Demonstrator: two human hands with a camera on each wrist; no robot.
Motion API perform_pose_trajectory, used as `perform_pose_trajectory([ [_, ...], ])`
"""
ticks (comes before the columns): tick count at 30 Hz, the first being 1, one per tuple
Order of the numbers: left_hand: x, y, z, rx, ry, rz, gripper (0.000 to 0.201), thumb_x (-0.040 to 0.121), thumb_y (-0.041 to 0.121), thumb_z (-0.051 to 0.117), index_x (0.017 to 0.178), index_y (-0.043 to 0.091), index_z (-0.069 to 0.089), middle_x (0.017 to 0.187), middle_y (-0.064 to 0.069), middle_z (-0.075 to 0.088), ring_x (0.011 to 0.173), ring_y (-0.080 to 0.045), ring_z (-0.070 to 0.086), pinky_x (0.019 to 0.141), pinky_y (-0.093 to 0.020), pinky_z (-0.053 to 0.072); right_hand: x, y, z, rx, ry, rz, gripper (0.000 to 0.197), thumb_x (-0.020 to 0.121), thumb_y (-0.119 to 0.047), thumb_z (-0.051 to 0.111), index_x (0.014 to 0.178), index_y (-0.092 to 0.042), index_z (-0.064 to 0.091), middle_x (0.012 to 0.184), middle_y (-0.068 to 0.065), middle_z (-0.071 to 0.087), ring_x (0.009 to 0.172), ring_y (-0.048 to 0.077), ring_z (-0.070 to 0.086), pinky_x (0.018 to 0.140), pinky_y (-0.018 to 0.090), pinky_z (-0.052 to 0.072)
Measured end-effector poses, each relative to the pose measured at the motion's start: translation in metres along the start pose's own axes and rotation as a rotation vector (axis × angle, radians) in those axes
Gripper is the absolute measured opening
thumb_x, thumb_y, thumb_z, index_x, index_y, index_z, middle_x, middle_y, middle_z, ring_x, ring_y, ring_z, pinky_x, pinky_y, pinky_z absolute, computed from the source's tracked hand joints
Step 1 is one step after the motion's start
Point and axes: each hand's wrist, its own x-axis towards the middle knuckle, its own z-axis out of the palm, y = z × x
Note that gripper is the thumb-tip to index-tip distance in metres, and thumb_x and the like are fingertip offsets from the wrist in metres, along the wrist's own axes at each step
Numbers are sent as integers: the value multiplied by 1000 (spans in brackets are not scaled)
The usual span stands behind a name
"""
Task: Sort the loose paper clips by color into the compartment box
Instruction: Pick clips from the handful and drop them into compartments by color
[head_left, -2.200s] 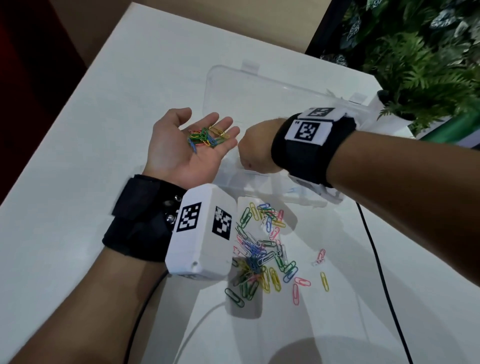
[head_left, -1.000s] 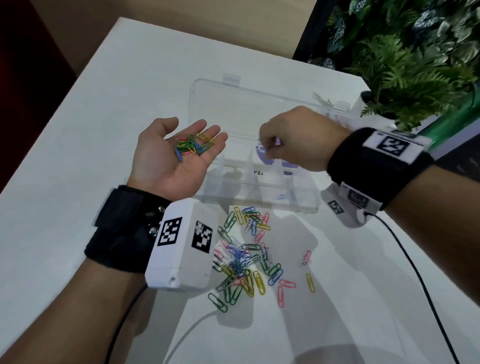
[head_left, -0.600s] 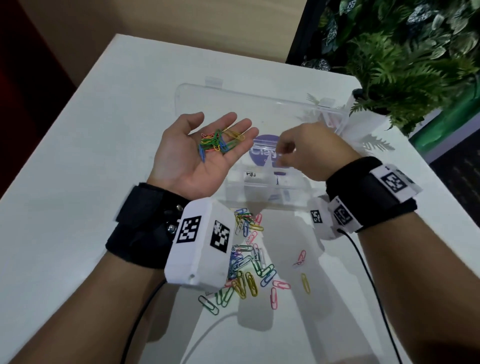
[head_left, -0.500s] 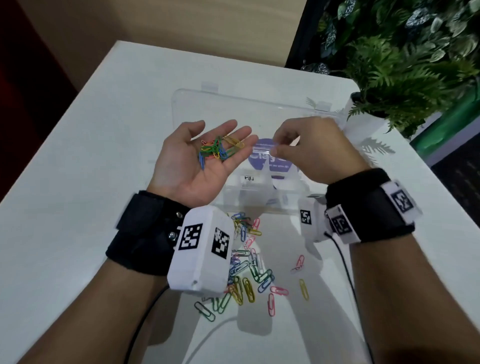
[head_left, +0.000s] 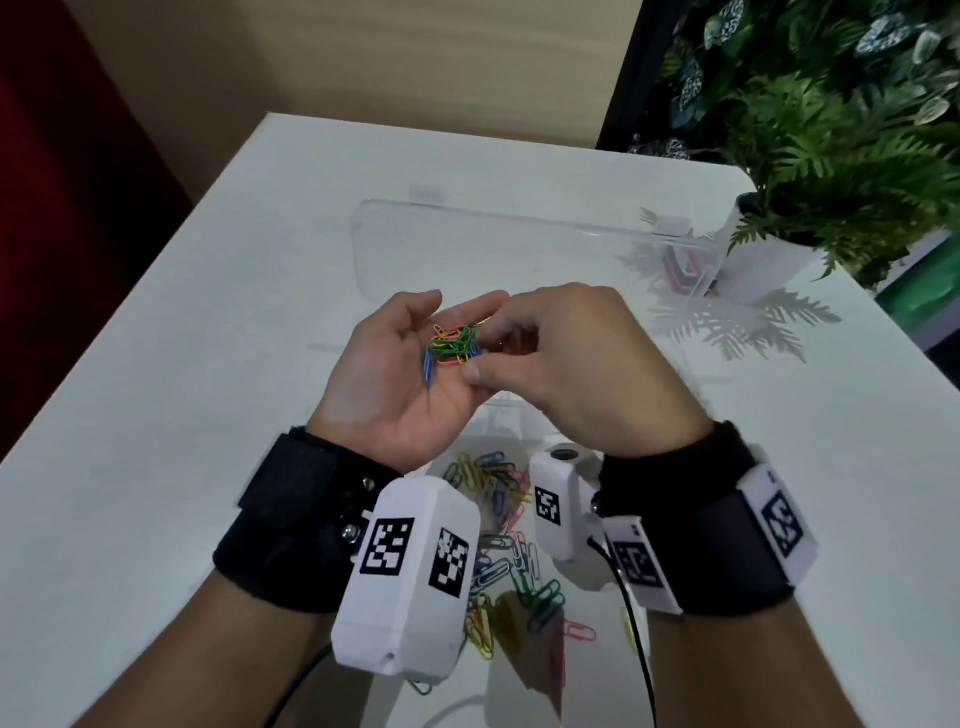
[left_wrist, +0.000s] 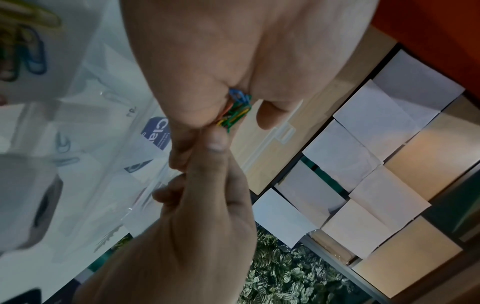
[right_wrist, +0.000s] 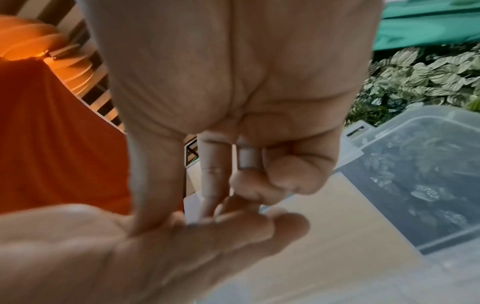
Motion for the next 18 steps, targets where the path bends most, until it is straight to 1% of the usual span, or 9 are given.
perform_pose_trajectory([
  [3,-1,-3,0,-5,12,3,65,84,23,37,141,-8,35,124,-25,48,99,-31,56,73,-32,56,3,1,6,-18,-46,18,9,76,-28,73,81,-20,74,51,-39,50,59,-15,49,56,5,36],
  [4,0,-3,0,-28,13,6,64,84,21,38,140,-9,36,124,-25,49,98,-31,57,71,-33,56,4,2,7,-22,-44,23,7,77,-25,72,80,-19,74,49,-41,47,59,-16,48,57,3,35],
  [7,1,-3,-1,-99,-9,12,61,84,18,38,138,-10,39,126,-28,51,94,-35,63,71,-39,58,4,5,6,-17,-5,37,7,79,-20,69,77,-15,74,49,-28,52,58,-13,49,56,5,36],
  [9,1,-3,-1,-146,-14,14,53,87,15,37,132,-12,45,116,-34,58,87,-41,67,75,-49,58,4,6,2,-40,11,54,10,81,-22,67,79,-15,74,58,-16,56,58,-2,50,53,11,36],
  [11,1,-3,0,-151,-1,25,46,92,15,34,126,-14,47,107,-40,61,84,-46,68,77,-58,52,4,9,0,-56,21,70,12,83,-24,66,82,-15,73,63,-10,58,59,2,48,53,14,33],
  [13,1,-3,-1,-136,12,21,45,94,16,33,125,-14,48,108,-41,60,88,-49,67,79,-61,49,4,12,-1,-36,26,77,12,84,-25,65,83,-16,73,65,-9,60,59,3,48,53,13,33],
  [15,2,-4,-3,-115,31,20,45,94,16,33,125,-14,48,113,-41,58,98,-49,64,81,-62,48,4,13,-3,-12,43,83,13,85,-25,63,84,-17,73,67,-7,64,60,5,51,57,18,40],
  [17,4,-2,-5,-97,49,30,45,94,17,34,125,-13,49,116,-39,58,106,-50,60,82,-62,48,4,18,-10,28,106,102,13,85,-25,62,79,-17,70,66,-5,66,61,8,56,61,26,47],
  [18,4,-1,-6,-90,57,35,46,94,17,34,125,-12,50,117,-38,59,107,-51,59,83,-62,48,3,21,-16,47,144,121,13,85,-24,63,75,-18,68,63,-4,65,61,10,57,60,26,47],
])
